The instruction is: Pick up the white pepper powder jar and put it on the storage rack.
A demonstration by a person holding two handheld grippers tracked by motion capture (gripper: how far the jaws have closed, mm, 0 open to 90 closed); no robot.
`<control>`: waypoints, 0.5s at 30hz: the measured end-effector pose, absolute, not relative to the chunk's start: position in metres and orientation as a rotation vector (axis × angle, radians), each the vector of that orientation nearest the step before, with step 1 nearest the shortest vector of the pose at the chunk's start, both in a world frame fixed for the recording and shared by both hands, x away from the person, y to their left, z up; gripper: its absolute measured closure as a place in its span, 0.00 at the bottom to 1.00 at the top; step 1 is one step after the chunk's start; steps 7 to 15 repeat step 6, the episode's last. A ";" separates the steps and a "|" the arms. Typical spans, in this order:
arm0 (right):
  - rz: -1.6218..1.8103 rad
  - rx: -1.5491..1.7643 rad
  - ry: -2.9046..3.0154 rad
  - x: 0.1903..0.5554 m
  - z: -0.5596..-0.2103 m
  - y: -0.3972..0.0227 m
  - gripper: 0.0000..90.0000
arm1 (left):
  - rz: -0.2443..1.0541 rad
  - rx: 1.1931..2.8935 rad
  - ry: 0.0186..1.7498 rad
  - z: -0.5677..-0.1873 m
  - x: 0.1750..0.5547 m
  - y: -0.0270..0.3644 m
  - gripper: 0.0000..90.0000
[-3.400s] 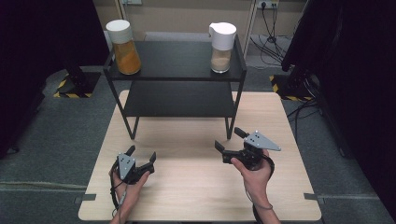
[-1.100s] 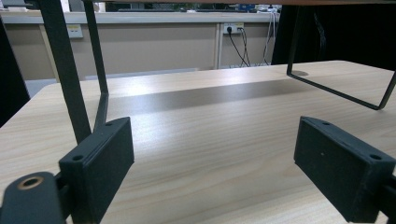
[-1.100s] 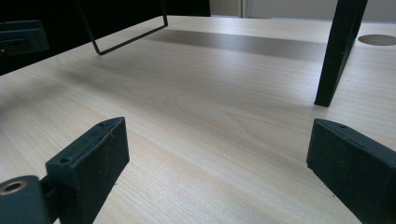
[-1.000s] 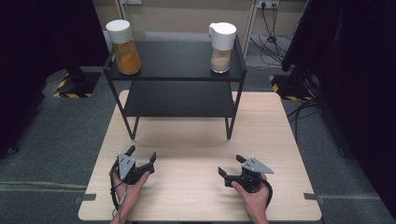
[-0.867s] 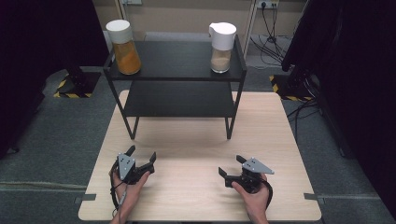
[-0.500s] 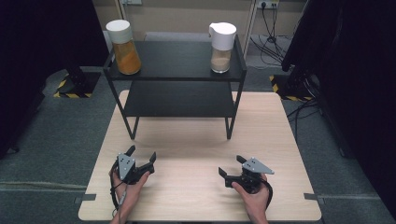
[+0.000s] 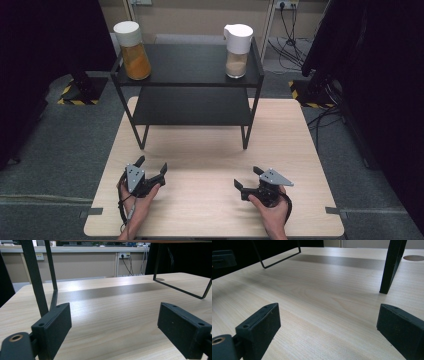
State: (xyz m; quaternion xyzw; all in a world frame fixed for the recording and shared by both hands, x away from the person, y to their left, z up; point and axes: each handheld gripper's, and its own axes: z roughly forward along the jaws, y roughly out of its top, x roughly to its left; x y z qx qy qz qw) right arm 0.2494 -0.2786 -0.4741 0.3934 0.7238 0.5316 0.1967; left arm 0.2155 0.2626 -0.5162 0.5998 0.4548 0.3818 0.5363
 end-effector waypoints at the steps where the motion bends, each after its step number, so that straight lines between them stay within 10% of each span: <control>1: 1.489 1.101 2.027 0.249 -0.474 -0.279 0.06 | 0.909 1.429 1.082 -0.516 0.216 0.263 0.13; 15: 1.491 1.102 2.027 0.250 -0.474 -0.279 0.06 | 0.908 1.431 1.084 -0.516 0.216 0.262 0.13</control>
